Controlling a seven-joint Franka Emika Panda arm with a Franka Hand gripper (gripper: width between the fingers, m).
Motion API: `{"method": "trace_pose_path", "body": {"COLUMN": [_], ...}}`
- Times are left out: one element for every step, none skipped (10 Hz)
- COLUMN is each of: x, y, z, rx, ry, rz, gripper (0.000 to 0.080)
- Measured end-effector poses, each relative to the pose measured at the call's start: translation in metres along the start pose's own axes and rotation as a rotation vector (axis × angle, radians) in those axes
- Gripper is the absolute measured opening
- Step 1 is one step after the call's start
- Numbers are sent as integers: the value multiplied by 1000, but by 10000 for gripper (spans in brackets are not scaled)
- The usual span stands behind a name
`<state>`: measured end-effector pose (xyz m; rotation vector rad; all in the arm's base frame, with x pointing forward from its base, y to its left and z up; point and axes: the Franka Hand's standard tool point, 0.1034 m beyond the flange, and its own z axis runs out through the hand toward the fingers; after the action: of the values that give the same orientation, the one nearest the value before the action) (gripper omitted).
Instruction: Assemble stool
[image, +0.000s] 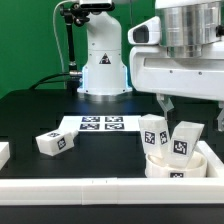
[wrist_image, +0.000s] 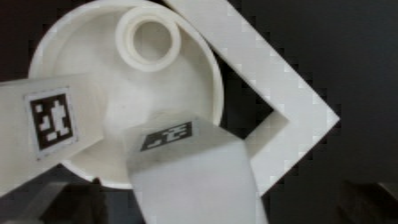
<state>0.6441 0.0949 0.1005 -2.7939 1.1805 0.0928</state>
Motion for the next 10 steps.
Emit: {"method": "trace_pose_path", "body": {"x": [1, 1, 2, -1, -3, -5, -4, -1, 0, 2], "y": [0, 1, -2, -5, -6, -8, -6, -4, -3, -2], "z": [0, 0, 0, 0, 0, 1, 2, 3, 3, 2], "rx": [0, 0, 1, -8, -13, -14, -20, -22, -32, -37], "ry": [0, 1, 30, 45, 45, 45, 40, 45, 47, 47], "rz": [-92, -159, -276, -377, -513, -633, -741, -794, -857, -930], "gripper": [649, 649, 649, 649, 649, 649, 649, 649, 649, 649]}}
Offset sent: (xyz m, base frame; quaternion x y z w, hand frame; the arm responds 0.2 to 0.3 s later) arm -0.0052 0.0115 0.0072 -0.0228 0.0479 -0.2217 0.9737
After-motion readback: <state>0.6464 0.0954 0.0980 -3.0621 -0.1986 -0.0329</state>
